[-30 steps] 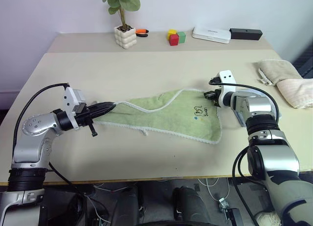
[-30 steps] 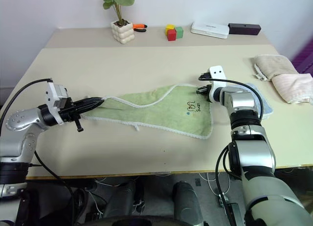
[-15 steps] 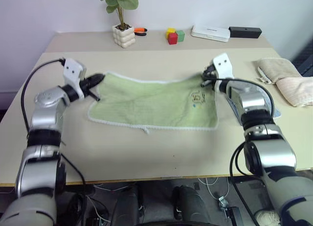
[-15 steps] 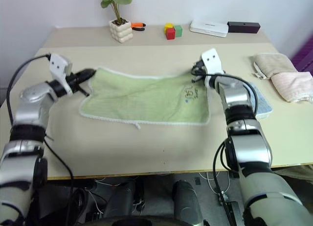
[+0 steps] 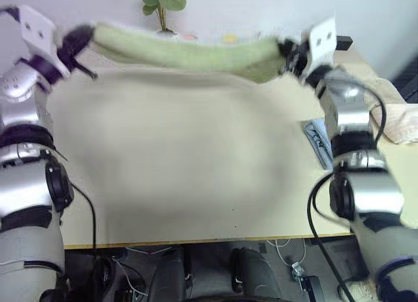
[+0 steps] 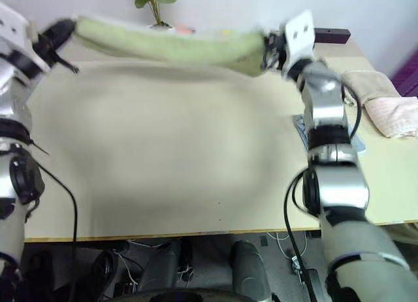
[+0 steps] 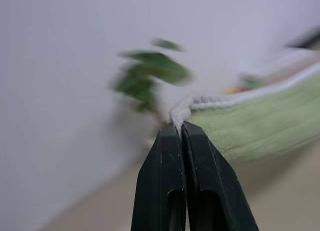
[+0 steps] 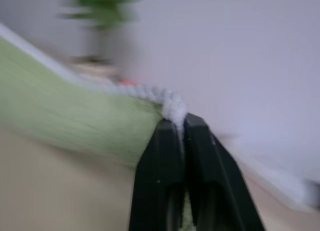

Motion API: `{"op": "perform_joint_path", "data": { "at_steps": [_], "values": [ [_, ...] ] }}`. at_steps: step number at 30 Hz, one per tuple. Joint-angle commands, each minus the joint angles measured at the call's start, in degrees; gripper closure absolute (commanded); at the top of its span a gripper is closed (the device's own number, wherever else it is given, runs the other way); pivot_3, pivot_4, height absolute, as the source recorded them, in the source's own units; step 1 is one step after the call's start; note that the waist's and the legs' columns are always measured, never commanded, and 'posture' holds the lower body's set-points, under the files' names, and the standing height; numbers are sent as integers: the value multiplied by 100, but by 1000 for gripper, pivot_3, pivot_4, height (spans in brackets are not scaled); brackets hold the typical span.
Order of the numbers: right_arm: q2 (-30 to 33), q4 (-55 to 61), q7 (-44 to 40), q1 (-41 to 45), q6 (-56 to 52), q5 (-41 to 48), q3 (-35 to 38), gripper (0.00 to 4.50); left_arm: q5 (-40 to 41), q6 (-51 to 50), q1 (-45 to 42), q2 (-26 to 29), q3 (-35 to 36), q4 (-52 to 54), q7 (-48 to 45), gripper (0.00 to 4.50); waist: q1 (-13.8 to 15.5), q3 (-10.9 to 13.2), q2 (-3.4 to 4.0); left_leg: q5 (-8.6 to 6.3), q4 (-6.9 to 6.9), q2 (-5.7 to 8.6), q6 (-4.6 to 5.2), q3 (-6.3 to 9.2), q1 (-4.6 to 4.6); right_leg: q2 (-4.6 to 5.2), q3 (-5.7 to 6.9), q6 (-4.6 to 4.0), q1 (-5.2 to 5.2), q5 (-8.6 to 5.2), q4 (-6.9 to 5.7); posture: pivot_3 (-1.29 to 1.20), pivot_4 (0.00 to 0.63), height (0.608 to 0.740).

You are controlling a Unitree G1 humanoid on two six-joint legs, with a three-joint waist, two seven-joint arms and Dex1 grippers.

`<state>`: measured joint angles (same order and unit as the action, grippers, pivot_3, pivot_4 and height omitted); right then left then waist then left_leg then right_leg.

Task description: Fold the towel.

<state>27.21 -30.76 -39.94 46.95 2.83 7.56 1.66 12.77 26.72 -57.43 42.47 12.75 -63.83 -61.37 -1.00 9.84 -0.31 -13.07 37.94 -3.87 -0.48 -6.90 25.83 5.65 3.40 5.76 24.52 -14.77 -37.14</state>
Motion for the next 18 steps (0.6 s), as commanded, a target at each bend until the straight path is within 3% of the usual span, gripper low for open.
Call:
{"op": "perform_joint_path", "data": {
  "at_steps": [1,7,11,18],
  "values": [
    [185,1425,-372,-658,-444,187,-114,4448,475,-61,672,76,183,688,-1003,4500,-7,4,1,0,2,-1,0,0,2,0,-1,0,4,0,2,0,150,735],
    [722,2564,-925,-1662,-1153,526,17,4448,855,-390,1982,331,288,1669,-1782,4500,8,6,-3,-6,11,-4,9,4,-4,0,-5,-3,3,0,-7,0,150,735],
    [1329,2895,-1604,-1986,-1529,935,191,4448,1114,-737,2294,647,450,1844,-2201,4500,42,6,-4,-24,13,-4,40,5,-4,1,-5,-4,-1,0,-4,0,150,735],
    [1860,3201,-2425,-2678,-847,1075,305,4448,1387,-934,2884,893,618,2167,-2873,4500,25,5,-5,-26,13,-4,42,6,-17,1,-4,-5,-10,0,-3,0,150,735]
  ]
}}
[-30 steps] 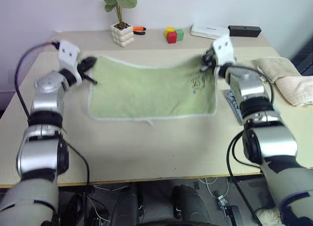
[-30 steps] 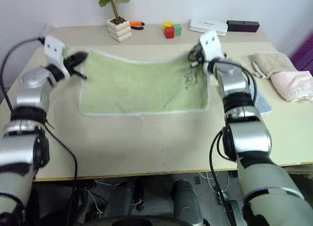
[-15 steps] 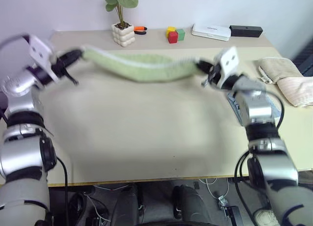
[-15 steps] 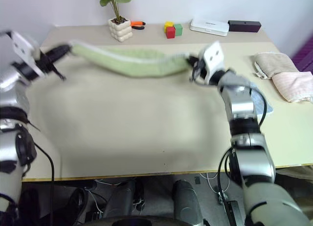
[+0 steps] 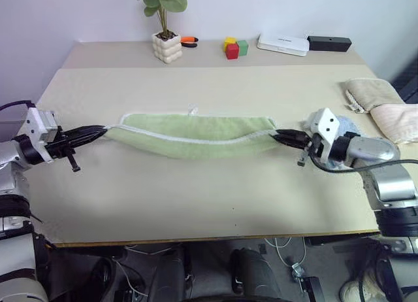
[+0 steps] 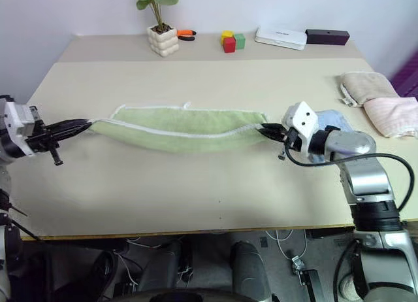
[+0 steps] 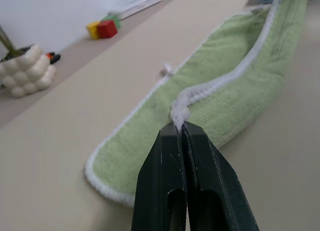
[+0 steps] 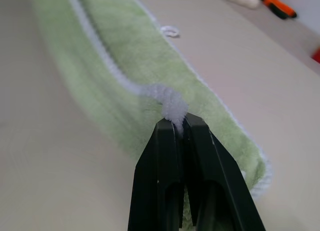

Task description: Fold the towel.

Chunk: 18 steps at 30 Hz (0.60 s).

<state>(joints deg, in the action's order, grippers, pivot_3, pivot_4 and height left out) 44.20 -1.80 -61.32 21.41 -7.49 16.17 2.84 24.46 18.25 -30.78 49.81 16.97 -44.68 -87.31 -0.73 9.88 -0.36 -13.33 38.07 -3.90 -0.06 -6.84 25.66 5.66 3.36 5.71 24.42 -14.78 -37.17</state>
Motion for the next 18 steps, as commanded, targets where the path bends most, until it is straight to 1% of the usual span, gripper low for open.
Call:
{"op": "perform_joint_path", "data": {
  "at_steps": [1,5,9,13,15,18],
  "values": [
    [227,365,-410,-247,135,293,208,4448,283,-157,421,200,221,363,-391,4500,-5,0,1,0,0,0,0,0,0,0,0,0,0,0,0,0,150,735],
    [437,567,-710,-673,88,467,323,4448,512,-351,1020,331,307,695,-519,4500,-8,0,0,0,-2,-2,0,-1,-5,0,0,-1,0,0,-1,0,150,735],
    [509,613,-688,-741,2,584,469,4448,625,-522,1257,347,425,893,-510,4500,28,0,-1,-2,0,-2,1,1,-7,4,0,-2,-4,0,0,0,150,735],
    [513,68,-560,-369,282,310,439,4448,540,-458,1028,273,474,621,-373,4500,18,-3,-7,-3,0,0,2,3,-12,6,2,-5,-9,0,0,0,150,735],
    [496,-39,-621,-241,278,332,396,4448,484,-406,889,237,432,495,-351,4500,17,-3,-6,-3,0,0,2,2,-12,5,2,-4,-8,0,-1,0,150,735],
    [240,-379,-381,187,422,192,290,4448,385,-303,445,44,320,214,-168,4500,13,-4,-7,-3,-2,0,2,0,-12,5,2,-4,-8,1,-1,0,150,735]
  ]
}}
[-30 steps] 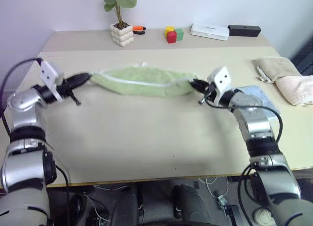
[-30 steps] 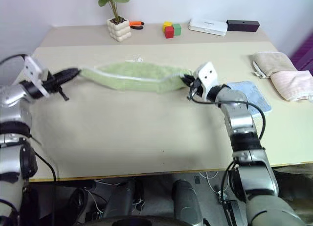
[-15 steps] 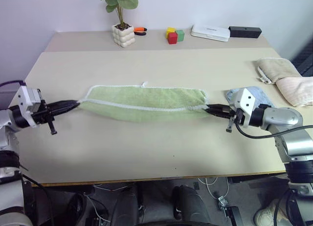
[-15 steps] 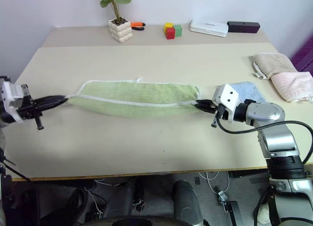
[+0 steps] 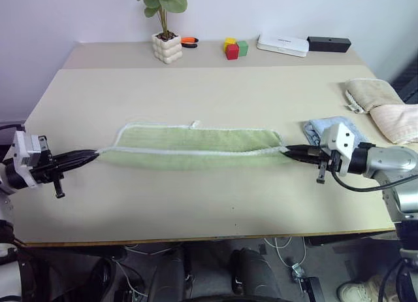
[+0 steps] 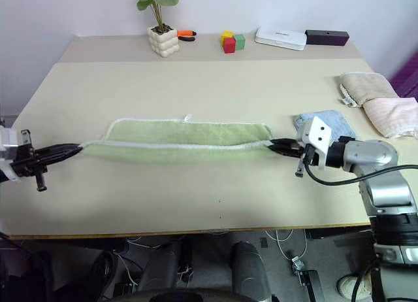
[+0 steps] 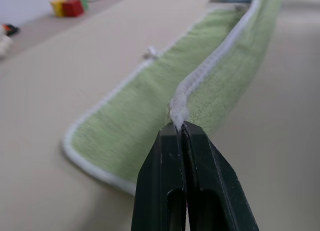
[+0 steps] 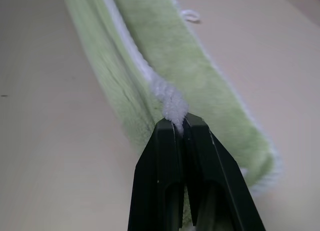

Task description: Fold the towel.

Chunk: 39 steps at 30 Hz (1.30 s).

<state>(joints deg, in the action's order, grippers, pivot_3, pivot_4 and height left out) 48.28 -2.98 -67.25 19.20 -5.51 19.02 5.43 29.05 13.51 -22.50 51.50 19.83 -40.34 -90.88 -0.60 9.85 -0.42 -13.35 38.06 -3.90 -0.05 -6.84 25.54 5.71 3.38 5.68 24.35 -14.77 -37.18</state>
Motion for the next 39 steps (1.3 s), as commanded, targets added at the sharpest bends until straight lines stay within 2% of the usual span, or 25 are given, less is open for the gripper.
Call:
{"op": "perform_joint_path", "data": {
  "at_steps": [1,10,17,26,35,39],
  "values": [
    [-256,-399,293,552,301,-150,2,4448,-114,202,-532,-186,4,-325,245,4500,1,-1,-1,0,1,1,0,-1,-4,-1,0,1,-4,1,0,0,150,735],
    [-711,-1644,718,1455,1020,-781,-307,4448,-813,915,-1906,-529,-223,-1914,885,4500,4,0,-1,2,5,3,-1,-6,-3,-2,0,3,-4,1,-2,0,150,735],
    [-881,-2336,1146,1764,1468,-1237,-477,4448,-1396,1462,-2381,-752,-389,-2713,1896,4500,-17,0,-1,4,4,2,-4,-11,-3,-2,-2,4,-2,1,-2,0,150,735],
    [-1014,-2742,1592,1860,1646,-1640,-633,4448,-1913,1699,-2609,-943,-589,-3050,2732,4500,-7,0,-2,4,5,2,-4,-14,-3,-2,-4,4,-2,1,-3,0,150,735],
    [-1177,-2944,1843,1927,1747,-1837,-736,4448,-2162,1559,-2639,-1053,-697,-3144,3219,4500,-15,1,-1,11,4,2,-16,-17,-4,-2,-5,4,0,1,-3,0,150,735],
    [-1202,-2906,1753,1873,1624,-1830,-780,4448,-2140,1310,-2631,-1122,-715,-3108,3099,4500,-10,1,-1,11,4,2,-15,-17,-3,-2,-5,5,0,1,-3,0,150,735]
  ]
}}
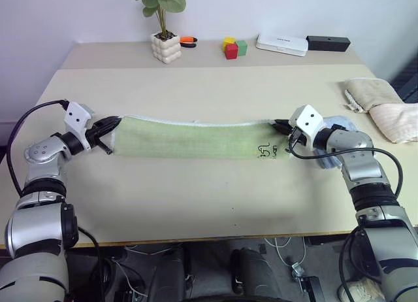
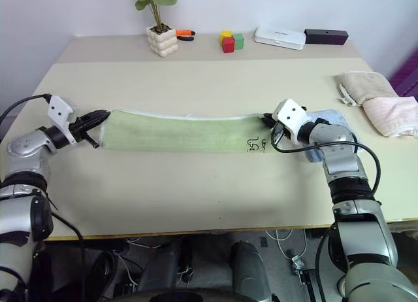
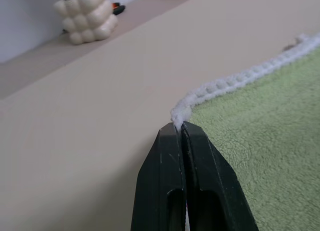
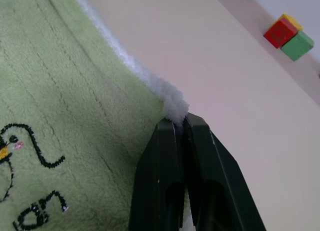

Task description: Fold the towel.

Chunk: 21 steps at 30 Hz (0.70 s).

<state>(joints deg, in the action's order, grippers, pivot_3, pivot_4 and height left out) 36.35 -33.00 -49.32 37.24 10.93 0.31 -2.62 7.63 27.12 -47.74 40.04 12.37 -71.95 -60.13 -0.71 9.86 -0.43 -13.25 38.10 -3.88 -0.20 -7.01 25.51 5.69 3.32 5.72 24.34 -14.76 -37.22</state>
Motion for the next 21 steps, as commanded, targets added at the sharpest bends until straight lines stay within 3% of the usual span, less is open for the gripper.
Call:
{"op": "perform_joint_path", "data": {
  "at_steps": [1,3,4,5,7,13,14,19,21],
  "values": [
    [-3,110,-95,50,-45,71,19,4448,-3,-111,-96,21,26,54,-17,4500,-2,0,0,0,0,0,0,0,0,0,0,0,0,0,0,0,150,735],
    [-12,111,-193,42,-182,170,48,4448,47,-276,-99,15,62,41,-110,4500,-8,0,0,0,0,0,0,0,0,0,0,0,0,0,0,0,150,735],
    [3,92,-188,46,-180,147,48,4488,109,-432,-113,8,107,35,-180,4229,-9,0,0,1,0,0,-1,0,0,0,0,0,0,0,0,0,150,735],
    [5,81,-220,54,-215,161,55,4184,145,-543,-127,7,139,38,-184,3933,-8,0,0,1,0,0,-1,0,-1,0,0,0,0,0,0,0,150,735],
    [-19,90,-310,69,-375,280,108,3474,126,-560,-125,17,144,67,-105,3128,-5,0,0,0,0,0,0,0,0,0,0,0,0,0,0,0,150,735],
    [9,96,-129,116,-361,155,103,452,41,-468,-109,62,105,116,163,70,-6,0,0,0,0,0,0,0,0,0,0,0,0,0,0,0,150,735],
    [32,90,-94,124,-349,106,87,28,37,-517,-127,84,117,110,282,0,-6,0,0,0,0,0,0,0,-1,0,0,0,0,0,0,0,150,735],
    [106,285,-31,126,-424,162,175,28,468,-1132,-237,172,507,121,356,0,-10,0,0,0,0,0,0,0,0,0,0,0,0,0,-1,0,150,735],
    [67,485,-18,145,-632,391,336,0,670,-1306,-258,175,697,213,314,931,-8,0,0,1,0,0,-1,0,0,0,0,0,0,0,0,0,150,735]
  ]
}}
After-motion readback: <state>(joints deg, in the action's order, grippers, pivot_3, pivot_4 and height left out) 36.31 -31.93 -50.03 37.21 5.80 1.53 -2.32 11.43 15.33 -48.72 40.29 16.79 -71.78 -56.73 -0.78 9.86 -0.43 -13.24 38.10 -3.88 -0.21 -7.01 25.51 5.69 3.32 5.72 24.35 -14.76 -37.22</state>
